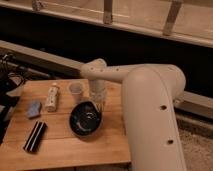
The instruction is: Drag the ceramic bowl in a circle
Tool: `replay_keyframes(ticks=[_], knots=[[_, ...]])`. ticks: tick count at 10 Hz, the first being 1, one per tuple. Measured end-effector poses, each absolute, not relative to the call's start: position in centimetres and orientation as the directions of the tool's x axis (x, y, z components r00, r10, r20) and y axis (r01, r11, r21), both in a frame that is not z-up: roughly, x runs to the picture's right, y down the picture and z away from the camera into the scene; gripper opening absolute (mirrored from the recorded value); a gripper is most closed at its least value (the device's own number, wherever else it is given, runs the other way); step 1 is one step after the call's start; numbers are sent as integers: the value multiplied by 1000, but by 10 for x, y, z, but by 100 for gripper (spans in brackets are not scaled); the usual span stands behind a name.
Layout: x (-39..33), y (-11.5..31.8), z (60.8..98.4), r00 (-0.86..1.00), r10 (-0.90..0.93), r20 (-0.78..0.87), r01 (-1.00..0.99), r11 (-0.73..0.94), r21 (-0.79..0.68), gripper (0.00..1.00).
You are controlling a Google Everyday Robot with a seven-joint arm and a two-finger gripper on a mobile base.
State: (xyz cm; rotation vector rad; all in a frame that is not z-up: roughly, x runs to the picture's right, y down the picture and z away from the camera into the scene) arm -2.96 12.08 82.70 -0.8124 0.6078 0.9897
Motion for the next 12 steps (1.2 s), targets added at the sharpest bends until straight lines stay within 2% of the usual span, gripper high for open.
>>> replay_keyframes(ticks=[2,7,10,12], knots=[[-28,123,826,401,478,-781,-911,300,-284,4],[67,159,799,233,476,-848,-967,203,-152,4],[83,191,774,230,455,-860,-970,178,-166,4],[74,203,763,305,441,-844,-950,201,-239,7]])
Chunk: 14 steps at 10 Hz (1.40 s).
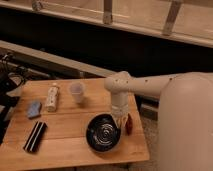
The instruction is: Drag the ceramic bowl in a circle
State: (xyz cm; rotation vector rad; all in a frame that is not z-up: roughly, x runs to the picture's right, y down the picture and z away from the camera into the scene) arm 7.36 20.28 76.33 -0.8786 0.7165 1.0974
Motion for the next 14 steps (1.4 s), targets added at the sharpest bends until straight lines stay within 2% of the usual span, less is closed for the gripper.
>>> replay_keyframes(ticks=[1,2,4,5,10,14], knots=[[60,207,759,363,428,-827,-930,225,-291,12],[47,207,759,384,423,-821,-920,249,-302,12],[20,198,768,391,422,-818,-914,281,-293,2],[8,194,771,416,413,-810,-902,302,-309,0],[-48,184,776,529,380,-759,-833,402,-380,0],[-56,170,789,543,385,-746,-821,428,-377,0]])
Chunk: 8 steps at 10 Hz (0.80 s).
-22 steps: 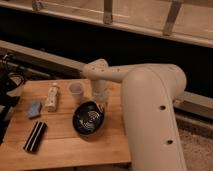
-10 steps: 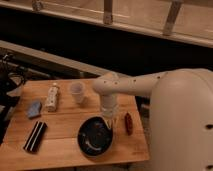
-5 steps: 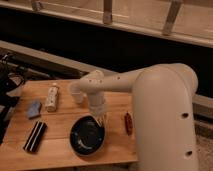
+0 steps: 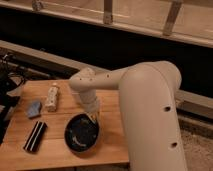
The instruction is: Drag the ceramic bowl in a circle
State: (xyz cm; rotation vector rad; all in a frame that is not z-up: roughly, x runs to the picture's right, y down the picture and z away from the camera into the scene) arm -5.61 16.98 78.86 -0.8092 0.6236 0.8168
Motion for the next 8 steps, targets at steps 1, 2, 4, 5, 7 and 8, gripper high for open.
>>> replay_keyframes(ticks=[1,2,4,5,7,8], knots=[[-57,166,792,539,390,-747,-825,425,-373,0],[-60,162,795,537,392,-747,-825,427,-370,0],[-73,154,802,557,381,-738,-811,442,-383,0],[-77,149,807,561,376,-737,-807,446,-387,0],[-95,143,813,583,359,-729,-790,459,-406,0],[-102,141,814,588,358,-726,-787,459,-411,0]])
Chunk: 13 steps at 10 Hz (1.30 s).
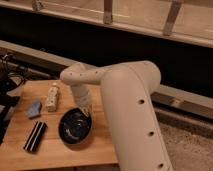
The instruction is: Drag the ceramic bowl in a circle
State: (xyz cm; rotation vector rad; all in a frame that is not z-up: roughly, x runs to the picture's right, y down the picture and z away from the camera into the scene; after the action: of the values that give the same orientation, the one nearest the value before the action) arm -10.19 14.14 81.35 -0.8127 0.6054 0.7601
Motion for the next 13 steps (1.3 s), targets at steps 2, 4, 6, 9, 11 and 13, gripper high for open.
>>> replay_keyframes(ticks=[2,4,6,9,11,13], knots=[[-98,139,816,597,349,-722,-778,473,-415,0],[-120,139,816,622,329,-710,-757,484,-439,0],[-145,136,818,643,309,-700,-738,494,-459,0],[-150,145,810,661,292,-691,-720,506,-475,0],[-152,144,809,670,290,-683,-712,512,-481,0],[-158,144,808,678,287,-676,-703,520,-485,0]])
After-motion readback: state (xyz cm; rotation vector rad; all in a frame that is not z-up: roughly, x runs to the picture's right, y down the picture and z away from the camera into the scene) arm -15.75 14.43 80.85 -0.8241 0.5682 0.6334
